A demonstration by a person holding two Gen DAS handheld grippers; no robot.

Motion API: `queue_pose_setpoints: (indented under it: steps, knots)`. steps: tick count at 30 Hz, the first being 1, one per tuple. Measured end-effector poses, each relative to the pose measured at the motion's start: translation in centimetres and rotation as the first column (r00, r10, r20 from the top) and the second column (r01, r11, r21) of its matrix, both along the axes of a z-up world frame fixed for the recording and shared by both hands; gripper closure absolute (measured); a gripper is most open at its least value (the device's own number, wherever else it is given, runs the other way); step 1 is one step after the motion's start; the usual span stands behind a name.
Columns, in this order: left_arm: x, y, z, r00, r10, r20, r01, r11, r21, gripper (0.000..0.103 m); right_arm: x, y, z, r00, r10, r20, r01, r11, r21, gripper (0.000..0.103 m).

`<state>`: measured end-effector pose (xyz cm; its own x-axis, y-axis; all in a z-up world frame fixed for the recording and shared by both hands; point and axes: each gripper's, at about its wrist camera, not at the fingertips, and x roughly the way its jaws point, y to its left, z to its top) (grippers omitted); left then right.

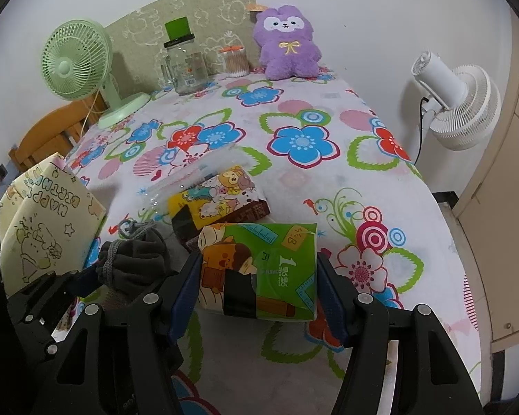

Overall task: Organize soft objects
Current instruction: 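Grasp the green tissue pack with the right tool while the left tool grasps the gray glove, then carry the green tissue pack in the right tool while the left tool carries the glove over the box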

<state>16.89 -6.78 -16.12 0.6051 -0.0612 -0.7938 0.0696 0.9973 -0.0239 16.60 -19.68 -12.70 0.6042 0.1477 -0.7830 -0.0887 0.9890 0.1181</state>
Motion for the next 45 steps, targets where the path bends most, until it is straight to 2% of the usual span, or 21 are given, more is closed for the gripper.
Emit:
queue_pose_setpoints:
  steps: [28,45]
  knots:
    - [-6.6,0.1,8.3,0.982,-0.032,0.186,0.029,0.999,0.017,0.043,-6.3,1.6,8.1,0.986,0.015,0.166,-0.015,1.000,-0.003,0.037]
    - [-10.0,1.1,13.0,0.960,-0.040,0.276,0.032,0.999,0.032,0.043,-9.3,3.3,13.3,0.960,0.052,0.275,-0.045,0.999,-0.029,0.037]
